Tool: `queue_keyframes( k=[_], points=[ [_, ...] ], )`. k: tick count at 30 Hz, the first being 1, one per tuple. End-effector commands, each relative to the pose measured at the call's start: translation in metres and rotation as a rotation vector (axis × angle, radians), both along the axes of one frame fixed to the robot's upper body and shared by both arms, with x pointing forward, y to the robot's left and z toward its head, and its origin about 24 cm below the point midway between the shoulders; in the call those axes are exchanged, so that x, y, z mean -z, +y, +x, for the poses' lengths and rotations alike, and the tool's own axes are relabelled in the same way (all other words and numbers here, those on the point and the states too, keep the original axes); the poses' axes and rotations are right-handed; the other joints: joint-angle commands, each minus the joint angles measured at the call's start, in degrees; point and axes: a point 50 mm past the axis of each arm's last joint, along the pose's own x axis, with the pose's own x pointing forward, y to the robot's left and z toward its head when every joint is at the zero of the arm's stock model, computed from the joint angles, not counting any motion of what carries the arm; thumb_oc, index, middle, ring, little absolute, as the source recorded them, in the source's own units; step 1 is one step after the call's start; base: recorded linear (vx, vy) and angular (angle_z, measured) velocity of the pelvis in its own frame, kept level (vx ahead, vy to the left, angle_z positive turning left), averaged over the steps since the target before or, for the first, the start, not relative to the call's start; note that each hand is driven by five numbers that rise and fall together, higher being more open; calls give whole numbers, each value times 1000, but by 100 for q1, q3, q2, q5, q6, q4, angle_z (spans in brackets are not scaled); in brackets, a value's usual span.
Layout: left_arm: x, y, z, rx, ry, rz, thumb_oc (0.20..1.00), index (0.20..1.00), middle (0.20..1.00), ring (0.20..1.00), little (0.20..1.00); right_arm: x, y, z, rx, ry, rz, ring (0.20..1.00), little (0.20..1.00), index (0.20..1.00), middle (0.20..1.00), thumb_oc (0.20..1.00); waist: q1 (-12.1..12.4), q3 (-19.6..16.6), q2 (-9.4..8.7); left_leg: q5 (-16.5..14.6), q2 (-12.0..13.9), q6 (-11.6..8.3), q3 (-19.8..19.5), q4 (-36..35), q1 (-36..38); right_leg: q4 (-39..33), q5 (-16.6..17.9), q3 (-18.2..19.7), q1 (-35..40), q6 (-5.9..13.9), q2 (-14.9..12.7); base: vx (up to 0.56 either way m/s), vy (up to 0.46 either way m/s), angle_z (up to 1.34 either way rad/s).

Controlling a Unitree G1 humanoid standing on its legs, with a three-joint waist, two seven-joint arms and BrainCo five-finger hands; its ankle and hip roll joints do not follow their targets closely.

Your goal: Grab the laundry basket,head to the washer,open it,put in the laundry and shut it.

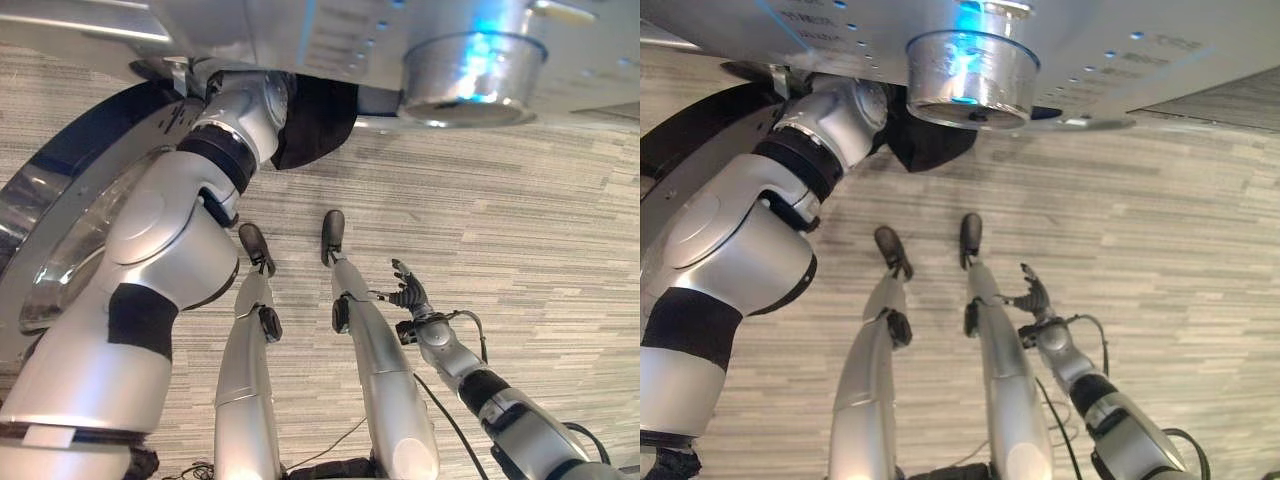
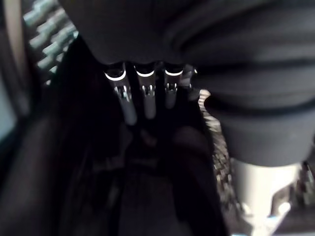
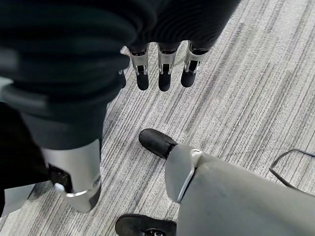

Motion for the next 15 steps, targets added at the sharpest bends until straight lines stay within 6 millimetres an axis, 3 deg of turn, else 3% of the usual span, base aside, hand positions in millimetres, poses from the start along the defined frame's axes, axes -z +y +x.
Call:
queue_keyframes(
  k=[1, 7, 12, 14, 15],
  points=[
    [-141, -22, -73, -2, -505, 83, 1000, 1000, 1000, 1000, 1000, 7, -18, -11, 64, 5, 29, 1000, 1000, 1000, 1000, 1000, -176, -40, 47, -311, -151, -101, -268, -234, 330, 1211, -1690, 5, 604, 243, 41, 4, -16, 5],
    [-136, -43, -80, 48, -586, 217, 1000, 1000, 1000, 1000, 1000, 14, -23, -18, 62, 27, 10, 1000, 1000, 1000, 1000, 1000, -95, -39, 98, -329, -160, -95, -325, -245, 308, 1236, -1729, -12, 578, 253, 23, 1, -3, 1],
    [-126, -40, -81, 105, -619, 220, 1000, 1000, 1000, 1000, 1000, 14, -16, -18, 33, 31, 15, 1000, 1000, 1000, 1000, 1000, 31, -39, 168, -337, -176, -104, -365, -257, 348, 1294, -1772, -20, 588, 255, 13, 1, -6, 0],
    [-115, -28, -80, 185, -630, 87, 1000, 1000, 1000, 1000, 1000, 16, -10, -19, 21, 34, 16, 1000, 1000, 1000, 1000, 1000, 118, -38, 194, -342, -199, -115, -388, -263, 372, 1288, -1800, -41, 616, 255, 10, 0, 0, 0],
    [-96, -17, -76, 283, -615, -85, 1000, 1000, 1000, 1000, 1000, 16, -1, -18, 10, 32, 27, 1000, 1000, 1000, 1000, 1000, 216, -36, 205, -338, -223, -125, -427, -287, 391, 1288, -1825, -59, 636, 243, 6, 0, 0, 0]
  ],
)
